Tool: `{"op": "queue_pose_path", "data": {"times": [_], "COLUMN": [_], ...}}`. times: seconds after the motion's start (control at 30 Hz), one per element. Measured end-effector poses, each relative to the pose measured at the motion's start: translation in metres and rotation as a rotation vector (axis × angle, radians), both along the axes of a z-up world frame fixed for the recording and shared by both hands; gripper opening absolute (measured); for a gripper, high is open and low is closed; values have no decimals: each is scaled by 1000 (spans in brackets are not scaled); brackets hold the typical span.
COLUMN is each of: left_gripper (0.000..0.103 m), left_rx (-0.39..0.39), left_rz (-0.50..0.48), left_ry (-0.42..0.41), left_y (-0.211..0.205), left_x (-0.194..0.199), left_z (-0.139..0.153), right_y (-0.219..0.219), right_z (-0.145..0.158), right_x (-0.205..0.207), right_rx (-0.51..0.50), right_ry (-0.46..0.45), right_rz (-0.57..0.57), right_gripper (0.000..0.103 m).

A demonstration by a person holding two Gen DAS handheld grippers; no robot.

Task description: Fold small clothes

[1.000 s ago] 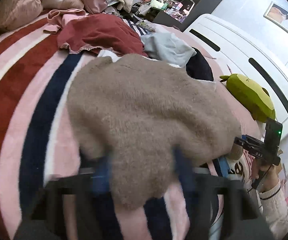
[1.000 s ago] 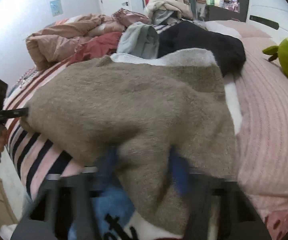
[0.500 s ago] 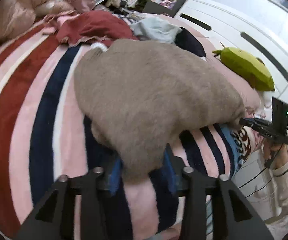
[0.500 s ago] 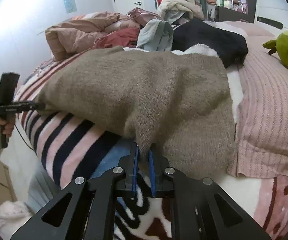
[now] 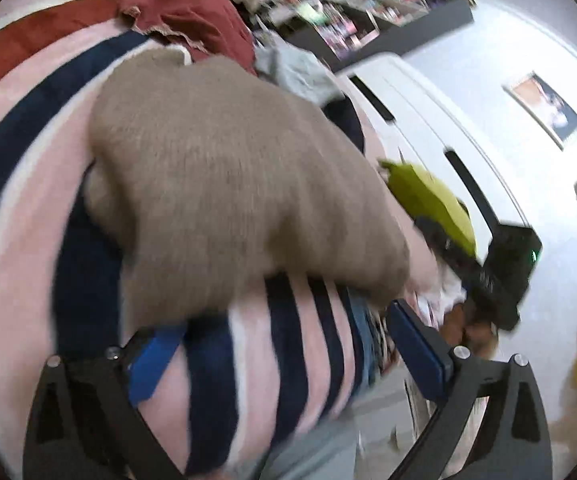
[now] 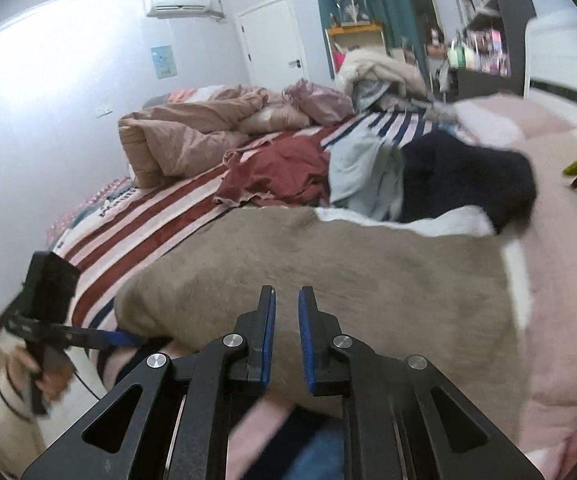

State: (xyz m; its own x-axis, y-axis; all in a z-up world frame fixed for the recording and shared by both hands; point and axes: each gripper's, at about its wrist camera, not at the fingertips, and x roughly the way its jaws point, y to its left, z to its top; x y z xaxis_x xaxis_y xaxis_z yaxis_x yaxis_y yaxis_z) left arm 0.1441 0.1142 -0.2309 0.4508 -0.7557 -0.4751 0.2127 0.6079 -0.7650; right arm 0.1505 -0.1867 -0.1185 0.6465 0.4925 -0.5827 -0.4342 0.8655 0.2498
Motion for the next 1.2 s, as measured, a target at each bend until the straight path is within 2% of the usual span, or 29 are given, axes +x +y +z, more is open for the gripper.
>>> {"op": "queue_pose_path", "data": {"times": [0.1,0.27,0.4,0.5,0.57,0.63,0.7,0.8,0.87,1.07,1.13,1.2], "left_gripper": [98,101,100,58,49,31,27,25,25,25,26,26], "left_rx": [-24,-48,32,134,121,123,158,135,156,308,392,433], "left_rz": [76,211,268,320,333,331,326,367,389,403,383,352], "left_ry": [16,42,59,37,47,6,-60,-106,-148,-230,-252,-268], "left_y": [-10,-17,-26,-33,-32,-32,-32,-21,-12,18,20,16], "left_x": [22,51,71,75,73,67,57,41,31,0,-2,0], "left_z": [-1,-3,-2,3,6,13,25,45,58,80,82,83], "right_y": [22,31,40,39,38,40,49,63,70,96,97,97], "right_z": [-23,-74,-79,-77,-75,-74,-73,-70,-66,-54,-48,-39], "right_x": [13,17,6,4,1,-1,-10,-17,-20,-27,-27,-24], "right_rx": [-87,-85,-124,-102,-93,-90,-39,-57,-17,106,112,109], "right_ry": [52,185,134,143,141,131,135,121,122,196,187,154], "right_rz": [-31,-19,-23,-21,-13,6,75,90,124,253,255,231], "right_gripper": [7,7,7,7,7,6,4,3,3,3,3,3]}}
